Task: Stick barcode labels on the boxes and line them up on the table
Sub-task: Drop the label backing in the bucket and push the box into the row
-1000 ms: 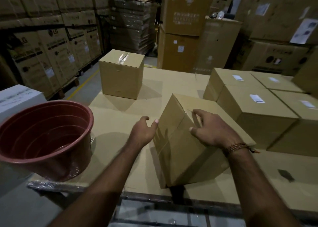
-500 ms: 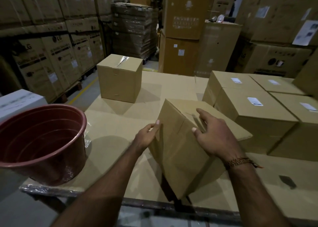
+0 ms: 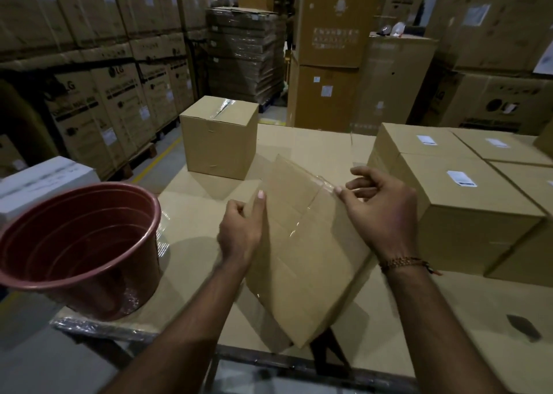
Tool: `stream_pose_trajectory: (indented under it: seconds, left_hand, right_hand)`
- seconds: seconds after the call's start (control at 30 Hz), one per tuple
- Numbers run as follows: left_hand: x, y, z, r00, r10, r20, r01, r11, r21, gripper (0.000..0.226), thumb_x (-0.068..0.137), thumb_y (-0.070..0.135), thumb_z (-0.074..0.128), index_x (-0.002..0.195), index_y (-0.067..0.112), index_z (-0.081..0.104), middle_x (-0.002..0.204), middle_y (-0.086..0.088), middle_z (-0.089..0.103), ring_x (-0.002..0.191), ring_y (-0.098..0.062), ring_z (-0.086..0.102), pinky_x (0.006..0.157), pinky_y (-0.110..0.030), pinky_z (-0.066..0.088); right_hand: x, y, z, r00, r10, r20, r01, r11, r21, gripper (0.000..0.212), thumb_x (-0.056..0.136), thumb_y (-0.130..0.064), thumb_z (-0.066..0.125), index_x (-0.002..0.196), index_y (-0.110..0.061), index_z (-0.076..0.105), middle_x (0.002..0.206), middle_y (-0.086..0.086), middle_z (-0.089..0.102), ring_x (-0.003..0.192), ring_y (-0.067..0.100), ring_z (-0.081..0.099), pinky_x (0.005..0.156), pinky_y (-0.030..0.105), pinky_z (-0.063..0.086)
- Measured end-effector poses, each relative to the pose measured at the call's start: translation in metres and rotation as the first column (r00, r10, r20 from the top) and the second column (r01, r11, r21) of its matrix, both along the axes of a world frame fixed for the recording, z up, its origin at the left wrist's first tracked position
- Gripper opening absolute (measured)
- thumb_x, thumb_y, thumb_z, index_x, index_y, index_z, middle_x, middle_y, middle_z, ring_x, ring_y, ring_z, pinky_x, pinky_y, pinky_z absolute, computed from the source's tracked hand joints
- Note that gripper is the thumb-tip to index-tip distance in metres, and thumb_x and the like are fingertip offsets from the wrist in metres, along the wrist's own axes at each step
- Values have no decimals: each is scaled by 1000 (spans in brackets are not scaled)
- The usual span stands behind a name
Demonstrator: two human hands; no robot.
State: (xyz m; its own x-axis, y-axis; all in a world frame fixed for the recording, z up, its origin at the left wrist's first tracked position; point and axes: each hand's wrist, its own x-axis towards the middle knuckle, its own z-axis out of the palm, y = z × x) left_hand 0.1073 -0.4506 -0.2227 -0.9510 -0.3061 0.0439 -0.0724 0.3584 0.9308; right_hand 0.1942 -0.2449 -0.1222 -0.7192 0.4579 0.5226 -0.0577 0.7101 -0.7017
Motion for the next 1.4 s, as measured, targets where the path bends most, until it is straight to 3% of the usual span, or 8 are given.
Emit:
stream_pose_trajectory:
  seconds: [0.2, 0.3, 0.37, 0.6, 0.83, 1.03, 1.23, 1.4]
  left_hand:
    - [0, -19, 24, 996, 89, -22, -92, 968, -235, 64, 84, 86, 55, 101, 25, 62, 89, 7, 60, 85, -24, 55, 84, -40, 51]
    - [0, -22, 26, 994, 105, 12, -99, 965, -244, 68, 80, 90, 56, 100, 25, 64, 90, 7, 61, 84, -24, 54, 79, -37, 47]
    - [0, -22, 28, 993, 106, 42, -93, 966, -243, 68, 79, 91, 57, 97, 25, 64, 88, 7, 62, 84, -23, 54, 75, -35, 44]
    - [-10, -19, 27, 997, 53, 64, -35, 965, -261, 52, 88, 76, 63, 100, 26, 68, 94, 5, 70, 85, -21, 60, 72, -32, 43]
    - [-28, -17, 21, 995, -59, 78, 81, 946, -314, 52, 98, 60, 62, 131, 20, 68, 121, -1, 75, 107, -24, 68, 83, -34, 50]
    - [-54, -31, 30, 984, -165, 69, 179, 915, -361, 42, 101, 40, 66, 139, 27, 52, 122, 1, 72, 107, -26, 68, 86, -37, 53]
    - [-102, -61, 44, 982, -169, 81, 187, 877, -443, 31, 99, 31, 70, 129, 29, 61, 124, 3, 72, 109, -24, 68, 94, -41, 56]
    - [-154, -96, 57, 960, -188, 210, 275, 785, -555, 52, 94, 34, 77, 142, 25, 57, 131, -3, 70, 116, -28, 66, 97, -41, 55]
  right_hand:
    - [-40, 7, -18, 983, -177, -56, 179, 984, 24, 54, 74, -56, 89, 118, -28, 76, 119, -4, 71, 117, 21, 59, 97, 42, 53]
    - [-45, 6, -23, 923, -374, 87, 381, 920, -89, 84, 67, -72, 86, 131, -22, 63, 135, 8, 54, 129, 32, 46, 105, 49, 44]
    - [-43, 3, -27, 901, -403, 160, 426, 893, -147, 83, 71, -65, 88, 125, -12, 54, 136, 15, 53, 128, 37, 47, 103, 48, 43]
    - [-22, 8, -63, 923, -99, 371, 166, 974, -154, 37, 91, -48, 77, 107, -23, 55, 116, 3, 45, 100, 28, 57, 78, 34, 45]
    - [-23, 16, -70, 910, 48, 411, 21, 987, -162, 55, 99, -46, 70, 149, -28, 55, 147, 5, 54, 134, 28, 53, 102, 42, 48]
    - [-62, 9, -72, 914, 53, 402, 48, 970, -236, 55, 94, -46, 76, 144, -29, 60, 144, 4, 56, 128, 28, 57, 101, 38, 48]
    - [-110, -30, -74, 929, 33, 370, 65, 966, -250, 55, 95, -43, 75, 145, -26, 60, 142, 6, 56, 127, 29, 59, 103, 40, 50]
    - [-157, -65, -75, 923, 40, 382, 47, 975, -216, 56, 97, -44, 72, 147, -25, 58, 143, 8, 55, 127, 31, 59, 104, 38, 49]
